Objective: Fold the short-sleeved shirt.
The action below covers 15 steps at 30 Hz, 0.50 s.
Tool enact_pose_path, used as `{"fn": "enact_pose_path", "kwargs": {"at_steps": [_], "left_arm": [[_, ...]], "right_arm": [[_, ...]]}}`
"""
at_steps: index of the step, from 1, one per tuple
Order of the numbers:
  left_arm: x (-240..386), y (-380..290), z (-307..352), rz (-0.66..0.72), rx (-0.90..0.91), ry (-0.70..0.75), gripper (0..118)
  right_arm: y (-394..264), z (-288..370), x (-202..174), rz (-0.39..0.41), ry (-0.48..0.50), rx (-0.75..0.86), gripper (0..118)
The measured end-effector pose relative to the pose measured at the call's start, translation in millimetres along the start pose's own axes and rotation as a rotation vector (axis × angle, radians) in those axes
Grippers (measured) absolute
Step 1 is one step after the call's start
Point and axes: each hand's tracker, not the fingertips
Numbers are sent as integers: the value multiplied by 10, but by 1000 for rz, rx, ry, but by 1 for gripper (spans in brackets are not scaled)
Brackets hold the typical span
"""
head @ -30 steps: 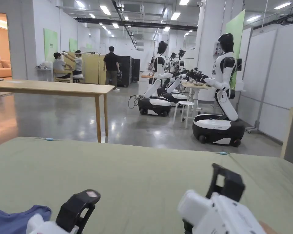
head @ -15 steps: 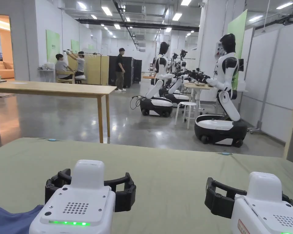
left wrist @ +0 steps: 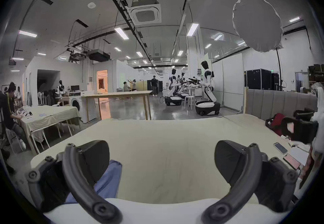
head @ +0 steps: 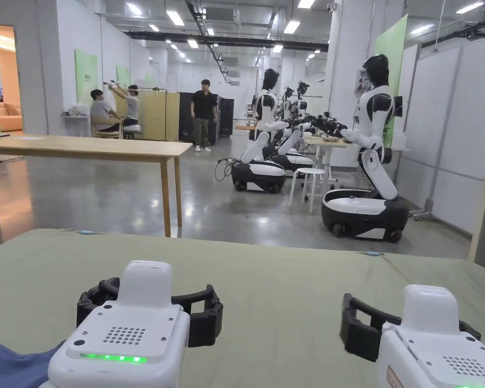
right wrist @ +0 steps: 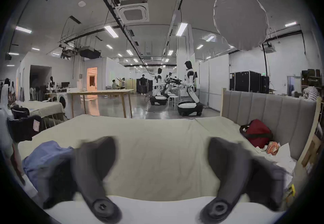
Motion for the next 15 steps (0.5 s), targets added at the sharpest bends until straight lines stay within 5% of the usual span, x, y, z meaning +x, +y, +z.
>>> {"fn": "enact_pose_path", "kwargs": {"at_steps": [1,2,3,5,15], "left_arm": [[-13,4,3,8,-3,-3,66],[-28,7,2,18,-6,-7,66],[-45,16,-18,26,-17,-29,53],[-85,0,-59,33,-22,-27,1],[-55,-24,-66,31,-34,-28,1]], "right_arm": [[4,6,-3,-5,-27,15,4],[3,-6,-3,-7,-55,17,4],[-4,-13,14,-25,-80,25,4],[9,-23,85,-38,-25,-9,3],[-58,-33,92,-15,-43,-36,1]]}}
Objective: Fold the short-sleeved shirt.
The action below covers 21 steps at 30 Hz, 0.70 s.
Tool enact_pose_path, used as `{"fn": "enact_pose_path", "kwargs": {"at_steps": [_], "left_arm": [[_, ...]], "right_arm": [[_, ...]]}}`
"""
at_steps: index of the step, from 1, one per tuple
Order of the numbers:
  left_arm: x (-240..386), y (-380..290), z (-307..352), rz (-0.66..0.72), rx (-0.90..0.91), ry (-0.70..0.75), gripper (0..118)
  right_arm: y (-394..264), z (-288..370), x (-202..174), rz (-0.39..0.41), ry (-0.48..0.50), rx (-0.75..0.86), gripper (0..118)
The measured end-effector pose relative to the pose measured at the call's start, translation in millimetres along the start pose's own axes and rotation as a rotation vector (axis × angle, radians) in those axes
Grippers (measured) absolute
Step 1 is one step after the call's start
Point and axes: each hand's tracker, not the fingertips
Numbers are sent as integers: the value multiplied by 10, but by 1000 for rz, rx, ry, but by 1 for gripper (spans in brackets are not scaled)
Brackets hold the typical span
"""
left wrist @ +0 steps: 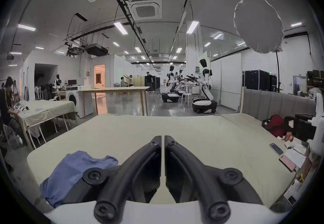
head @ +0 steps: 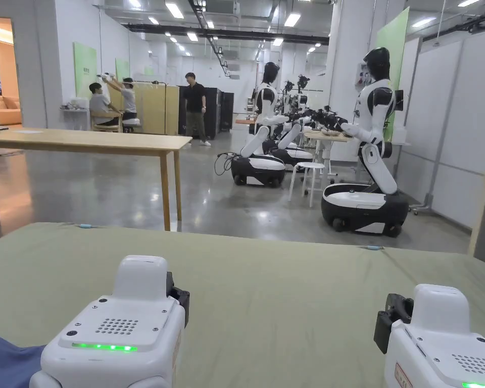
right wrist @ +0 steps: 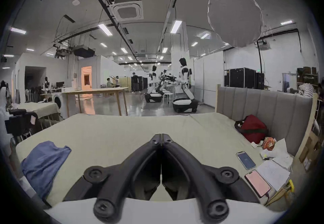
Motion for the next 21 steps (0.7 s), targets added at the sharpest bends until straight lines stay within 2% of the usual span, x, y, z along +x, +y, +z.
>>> {"fn": "enact_pose_path", "kwargs": {"at_steps": [5,9,13,18,21], "left_arm": [[-81,-20,15,-6,-10,24,1],[-358,-36,62,0,-28,84,1],[-873,-10,253,0,-38,219,1],[-1618,-18,718,2,-54,451,1],[-1991,-70,1036,26,-64,573,1]], "right_arm": [[-61,-17,-70,19,13,-20,1],[-127,-97,-278,32,58,-47,1],[-188,-208,-748,37,196,-66,1],[-273,-265,-1637,35,431,-90,1],[-315,-189,-2166,74,561,-86,1]]}}
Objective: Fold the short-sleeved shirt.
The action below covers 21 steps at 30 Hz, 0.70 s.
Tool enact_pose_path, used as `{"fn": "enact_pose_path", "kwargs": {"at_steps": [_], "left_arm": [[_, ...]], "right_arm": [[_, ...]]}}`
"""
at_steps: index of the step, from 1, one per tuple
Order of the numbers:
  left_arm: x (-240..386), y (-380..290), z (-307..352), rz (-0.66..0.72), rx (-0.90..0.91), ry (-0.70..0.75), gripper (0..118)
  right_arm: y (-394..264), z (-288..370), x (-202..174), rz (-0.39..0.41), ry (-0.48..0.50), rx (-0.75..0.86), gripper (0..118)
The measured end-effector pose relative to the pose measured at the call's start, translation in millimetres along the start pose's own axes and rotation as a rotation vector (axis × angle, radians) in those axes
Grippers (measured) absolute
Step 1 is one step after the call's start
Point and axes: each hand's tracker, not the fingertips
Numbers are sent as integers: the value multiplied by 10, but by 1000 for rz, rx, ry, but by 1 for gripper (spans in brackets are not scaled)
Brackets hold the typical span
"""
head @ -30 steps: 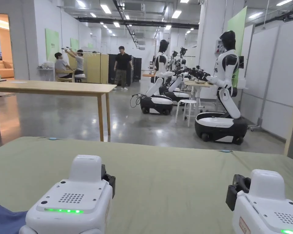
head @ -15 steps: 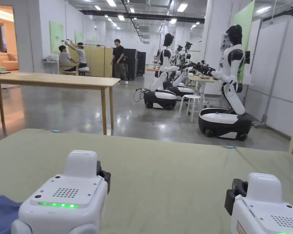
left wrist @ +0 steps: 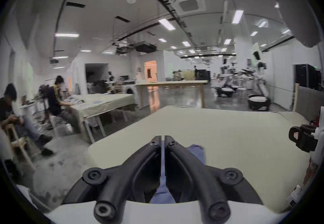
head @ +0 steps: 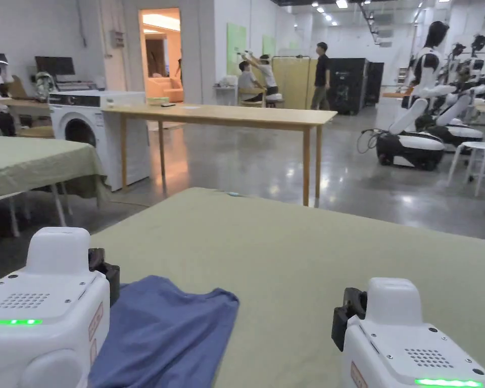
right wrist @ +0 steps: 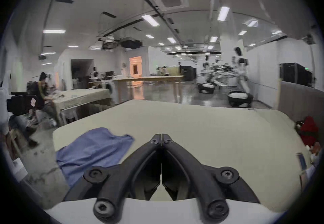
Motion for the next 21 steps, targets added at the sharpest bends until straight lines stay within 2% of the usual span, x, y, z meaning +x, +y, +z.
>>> {"fn": "enact_pose_path", "kwargs": {"at_steps": [3,8,15,21], "left_arm": [[-327,-70,50,14,-21,76,1],[-522,-163,4,12,-49,101,1],[-464,-230,-272,7,-81,69,1],[-180,-346,-840,18,-188,-65,1]], "right_arm": [[7,-81,-385,33,84,24,1],[-8,-202,-680,34,150,-8,1],[-2,-342,-697,33,148,-24,1],[-70,-487,-612,30,131,-51,1]]}}
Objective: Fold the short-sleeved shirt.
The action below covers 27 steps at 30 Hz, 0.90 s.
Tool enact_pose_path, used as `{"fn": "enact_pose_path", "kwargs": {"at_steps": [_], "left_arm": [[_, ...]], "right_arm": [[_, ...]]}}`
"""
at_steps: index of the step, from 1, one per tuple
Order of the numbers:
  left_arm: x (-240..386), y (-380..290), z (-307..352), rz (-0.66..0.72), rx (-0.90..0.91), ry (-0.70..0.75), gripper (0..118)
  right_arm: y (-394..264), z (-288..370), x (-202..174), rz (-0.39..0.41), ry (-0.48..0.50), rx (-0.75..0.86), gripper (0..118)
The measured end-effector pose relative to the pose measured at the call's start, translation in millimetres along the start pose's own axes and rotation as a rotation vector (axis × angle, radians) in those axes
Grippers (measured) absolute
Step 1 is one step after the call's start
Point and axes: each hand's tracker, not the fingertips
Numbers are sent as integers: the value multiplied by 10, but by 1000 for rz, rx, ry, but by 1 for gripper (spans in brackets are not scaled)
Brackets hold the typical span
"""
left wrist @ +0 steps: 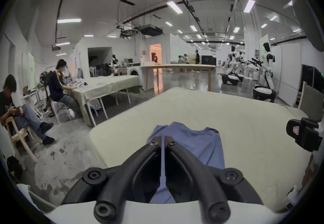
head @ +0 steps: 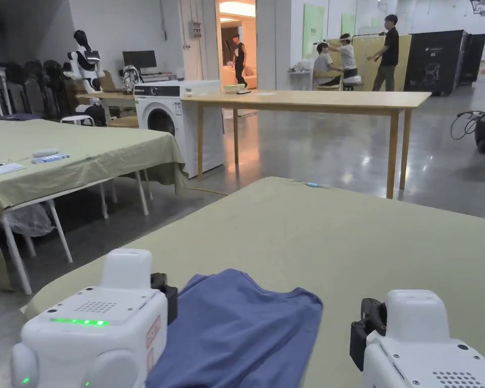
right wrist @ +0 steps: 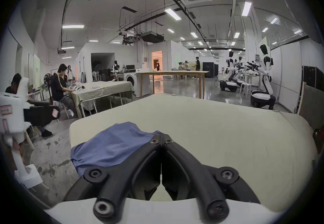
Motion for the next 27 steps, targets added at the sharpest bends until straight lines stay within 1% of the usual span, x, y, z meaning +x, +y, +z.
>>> {"fn": "enact_pose_path", "kwargs": {"at_steps": [2,5,8,10,12,13,14,15,16,17,18,21,22,25,26,27], "left_arm": [[101,-36,-319,-6,-78,-58,1],[255,-152,-818,37,-195,-135,1],[400,-303,-1368,-23,-321,-163,1],[474,-389,-1627,4,-399,-242,1],[539,-439,-1902,12,-517,-263,2],[559,-468,-1974,-3,-544,-243,12],[583,-517,-2082,-43,-534,-236,30],[602,-540,-2171,-55,-559,-245,63],[619,-576,-2246,-42,-594,-257,109],[637,-615,-2323,-51,-628,-271,118],[767,-569,-2161,-30,-586,-282,114],[913,-707,-2238,-61,-661,-253,114],[905,-820,-2353,-79,-682,-249,114],[1084,-912,-2333,-215,-648,-195,112],[1014,-920,-2383,-199,-650,-194,105],[1016,-890,-2360,-188,-648,-201,91]], "right_arm": [[-51,-35,37,3,-5,-14,1],[-160,-89,96,7,-15,-49,1],[-306,-136,174,-2,-20,-91,1],[-395,-164,217,-12,-25,-113,1],[-491,-206,259,-20,-29,-138,1],[-524,-225,268,-18,-37,-150,1],[-559,-243,283,-21,-38,-157,1],[-592,-256,303,-25,-36,-163,1],[-622,-270,319,-29,-37,-172,1],[-653,-279,335,-32,-36,-182,1],[-683,-287,348,-34,-38,-192,1],[-759,-285,393,-40,-46,-217,1],[-778,-270,413,-46,-50,-226,1],[-812,-179,462,-46,-57,-239,1],[-814,-131,485,-42,-64,-240,1],[-812,-89,508,-40,-72,-241,1]]}}
